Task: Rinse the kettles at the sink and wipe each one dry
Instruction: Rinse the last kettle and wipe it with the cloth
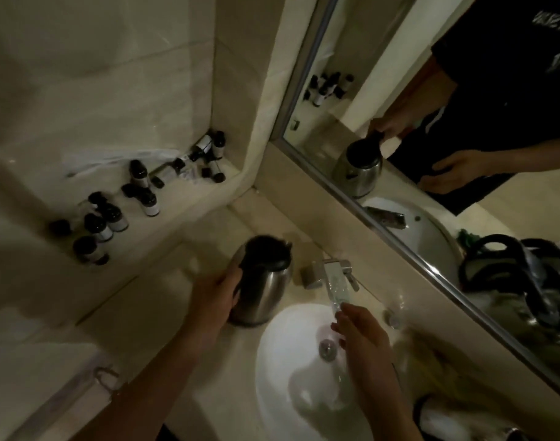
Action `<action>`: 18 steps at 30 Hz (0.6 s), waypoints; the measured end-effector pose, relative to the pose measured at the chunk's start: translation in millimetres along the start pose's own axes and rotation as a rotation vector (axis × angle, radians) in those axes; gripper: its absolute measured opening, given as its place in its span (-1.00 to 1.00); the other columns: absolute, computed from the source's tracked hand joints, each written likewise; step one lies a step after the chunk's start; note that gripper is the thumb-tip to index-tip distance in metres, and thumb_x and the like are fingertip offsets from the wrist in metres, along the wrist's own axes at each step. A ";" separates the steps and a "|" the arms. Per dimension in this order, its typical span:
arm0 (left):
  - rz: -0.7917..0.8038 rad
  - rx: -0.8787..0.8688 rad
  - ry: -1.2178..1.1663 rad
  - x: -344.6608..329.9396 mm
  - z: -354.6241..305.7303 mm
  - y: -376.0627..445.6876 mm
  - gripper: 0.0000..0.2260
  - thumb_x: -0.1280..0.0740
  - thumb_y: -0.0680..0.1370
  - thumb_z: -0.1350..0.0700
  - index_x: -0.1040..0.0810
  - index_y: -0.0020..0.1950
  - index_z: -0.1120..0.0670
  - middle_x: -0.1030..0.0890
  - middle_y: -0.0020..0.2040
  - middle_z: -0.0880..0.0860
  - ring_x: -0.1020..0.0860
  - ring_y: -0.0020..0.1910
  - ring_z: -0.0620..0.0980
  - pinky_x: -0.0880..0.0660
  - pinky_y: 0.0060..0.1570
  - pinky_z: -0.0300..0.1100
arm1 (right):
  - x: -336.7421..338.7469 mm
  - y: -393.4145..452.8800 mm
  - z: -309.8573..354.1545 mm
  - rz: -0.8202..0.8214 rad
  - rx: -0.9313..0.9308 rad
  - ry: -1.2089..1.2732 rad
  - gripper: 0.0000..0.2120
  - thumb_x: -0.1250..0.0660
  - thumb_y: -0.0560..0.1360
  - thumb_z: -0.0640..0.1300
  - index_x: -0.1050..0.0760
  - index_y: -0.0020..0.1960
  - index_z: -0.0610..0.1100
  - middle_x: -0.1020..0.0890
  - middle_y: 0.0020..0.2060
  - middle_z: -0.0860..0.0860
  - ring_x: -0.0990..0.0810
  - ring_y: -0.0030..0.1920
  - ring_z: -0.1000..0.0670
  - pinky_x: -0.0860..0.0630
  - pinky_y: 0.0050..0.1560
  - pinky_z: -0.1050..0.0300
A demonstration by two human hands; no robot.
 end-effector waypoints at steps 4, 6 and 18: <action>0.097 0.200 -0.065 4.4 56.2 -36.3 -0.50 -0.30 0.63 0.09 -0.41 -0.53 0.13 -0.37 -0.55 0.16 -0.35 -0.55 0.01 -0.26 -0.36 -0.12 | 17.3 53.3 -2.1 -0.080 0.060 -0.176 -0.84 -0.23 0.67 -0.22 -0.53 0.20 -0.12 -0.65 -0.05 -0.04 -0.59 -0.15 0.07 -0.47 -0.28 0.36; 0.073 0.341 -0.231 -3.5 77.8 -39.2 -0.49 -0.26 0.65 0.18 -0.46 -0.53 0.20 -0.42 -0.60 0.17 -0.40 -0.67 0.04 -0.33 -0.43 -0.14 | 23.5 87.7 -6.7 -0.139 0.092 -0.243 -0.82 -0.18 0.68 -0.20 -0.54 0.16 -0.19 -0.65 -0.07 -0.07 -0.59 -0.11 -0.01 -0.51 -0.15 0.26; 0.394 0.175 0.244 -82.1 107.1 -49.6 -0.60 -0.62 0.34 -0.02 -0.53 -0.56 0.08 -0.49 -0.52 0.11 -0.45 -0.45 0.00 -0.38 -0.31 -0.16 | 32.6 187.4 -70.1 0.014 -0.128 0.137 -0.73 -0.33 0.57 -0.26 -0.56 0.25 -0.11 -0.65 0.16 -0.19 -0.58 -0.08 -0.03 -0.48 -0.09 0.19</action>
Point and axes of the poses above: each hand's wrist, its own y-axis towards the middle knuckle, its own x-axis out of the back of the hand, z = x × y, the point moved 9 cm from there along y, towards the middle knuckle
